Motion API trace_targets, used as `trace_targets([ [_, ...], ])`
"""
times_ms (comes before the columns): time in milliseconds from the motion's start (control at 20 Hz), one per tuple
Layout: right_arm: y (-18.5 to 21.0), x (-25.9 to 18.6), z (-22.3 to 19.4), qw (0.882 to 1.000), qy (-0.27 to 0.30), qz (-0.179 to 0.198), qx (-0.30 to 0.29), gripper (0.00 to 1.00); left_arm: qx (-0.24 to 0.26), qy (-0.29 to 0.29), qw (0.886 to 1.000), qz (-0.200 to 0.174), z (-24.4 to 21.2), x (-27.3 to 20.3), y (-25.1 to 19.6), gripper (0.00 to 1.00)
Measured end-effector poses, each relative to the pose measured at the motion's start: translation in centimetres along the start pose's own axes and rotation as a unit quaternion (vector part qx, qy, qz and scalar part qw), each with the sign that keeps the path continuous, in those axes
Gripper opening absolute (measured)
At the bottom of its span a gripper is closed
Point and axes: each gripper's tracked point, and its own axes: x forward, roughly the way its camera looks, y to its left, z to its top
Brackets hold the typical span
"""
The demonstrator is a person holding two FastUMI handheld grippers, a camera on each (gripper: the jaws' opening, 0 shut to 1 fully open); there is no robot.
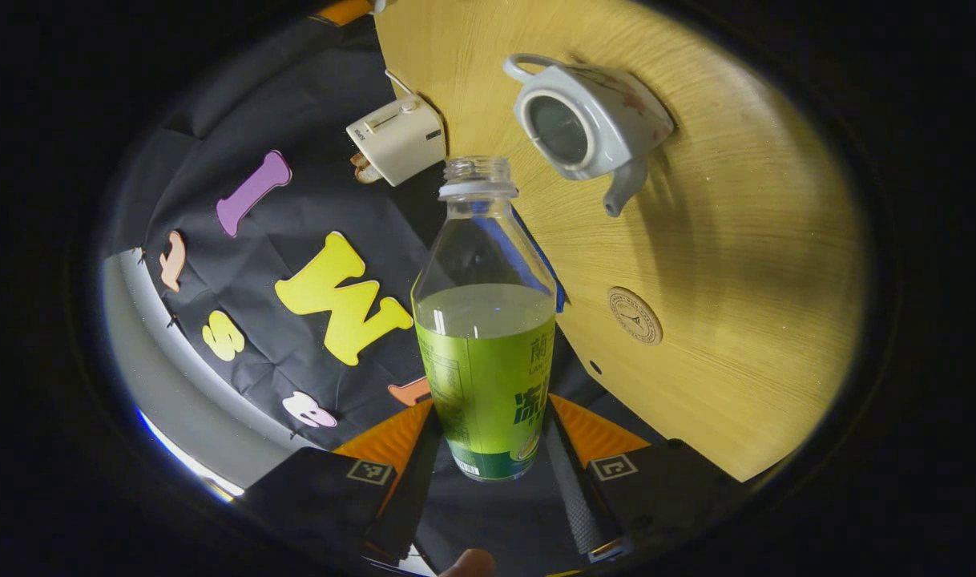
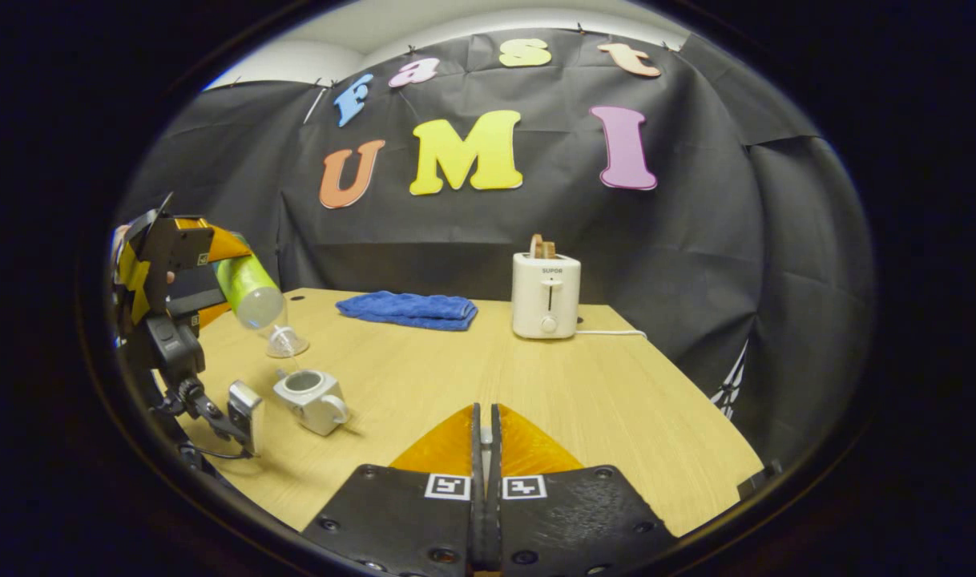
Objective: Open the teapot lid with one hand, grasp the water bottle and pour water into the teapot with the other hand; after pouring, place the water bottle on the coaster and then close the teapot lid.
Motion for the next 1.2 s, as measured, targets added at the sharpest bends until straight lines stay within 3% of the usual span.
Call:
trace_targets([
  [250, -0.1, -0.2, 0.4, 1.0, -0.003, -0.006, 0.001, 0.0, -0.04, -0.006, 0.999, -0.01, 0.0, -0.1, -1.0, 0.74],
  [450, 0.0, -0.4, 0.8, 1.0, -0.003, -0.013, -0.001, 0.0, -0.107, -0.016, 0.994, -0.015, 0.0, -0.2, -2.2, 0.74],
  [700, 0.8, -0.7, 1.6, 1.0, -0.007, -0.018, -0.002, 0.0, -0.255, -0.036, 0.966, -0.033, 0.3, 0.1, -4.5, 0.74],
  [800, 1.1, -0.8, 1.9, 1.0, -0.008, -0.019, -0.003, 0.0, -0.327, -0.034, 0.944, -0.041, -0.4, 0.0, -5.5, 0.74],
  [1050, 2.4, -0.7, 2.7, 1.0, -0.011, -0.019, -0.005, 0.0, -0.488, -0.032, 0.869, -0.076, -1.4, 0.3, -7.4, 0.74],
  [1150, 3.1, -0.7, 3.0, 1.0, -0.013, -0.018, -0.006, 0.0, -0.543, -0.029, 0.835, -0.083, -2.4, 0.6, -7.8, 0.74],
  [1200, 3.4, -0.7, 3.1, 1.0, -0.014, -0.018, -0.008, 0.0, -0.575, -0.032, 0.813, -0.086, -2.5, 0.8, -7.8, 0.74],
])
